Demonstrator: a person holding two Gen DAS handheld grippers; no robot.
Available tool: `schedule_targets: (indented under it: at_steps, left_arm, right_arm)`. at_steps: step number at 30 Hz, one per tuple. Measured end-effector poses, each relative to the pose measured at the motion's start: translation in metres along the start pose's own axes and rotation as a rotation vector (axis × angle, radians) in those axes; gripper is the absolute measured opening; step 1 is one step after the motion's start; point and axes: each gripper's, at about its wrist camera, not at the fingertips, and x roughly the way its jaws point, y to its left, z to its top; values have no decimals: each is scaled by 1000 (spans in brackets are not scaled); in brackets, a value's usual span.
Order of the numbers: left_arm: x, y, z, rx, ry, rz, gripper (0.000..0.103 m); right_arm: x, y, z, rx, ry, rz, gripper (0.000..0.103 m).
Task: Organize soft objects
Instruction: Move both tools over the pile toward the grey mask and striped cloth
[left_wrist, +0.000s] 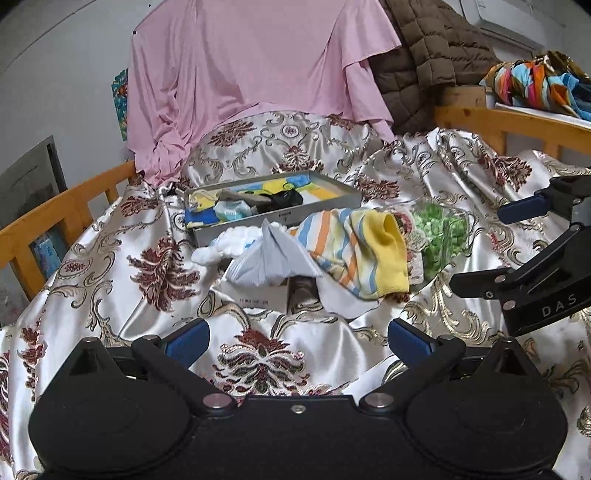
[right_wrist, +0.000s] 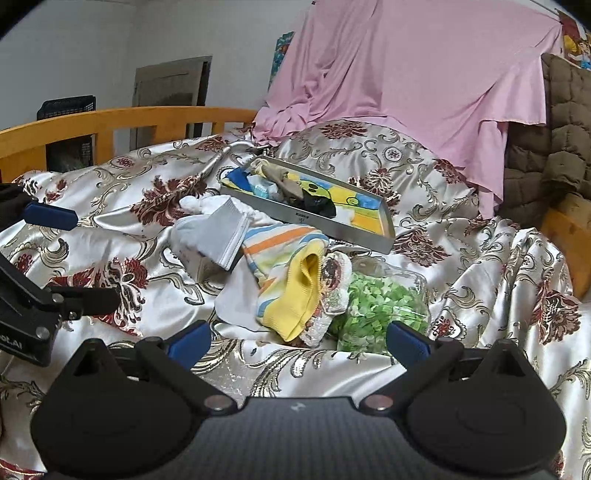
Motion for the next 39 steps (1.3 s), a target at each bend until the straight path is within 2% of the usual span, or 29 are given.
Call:
schedule_targets:
  at_steps: [29, 39]
  left_arm:
    - [13, 19, 6, -55, 29, 87, 102]
    - [22, 27, 20, -60, 6, 111, 102]
  right_arm:
    - [13, 1, 6, 18, -13, 11, 103]
    - [26, 3, 17, -31, -65, -7, 103]
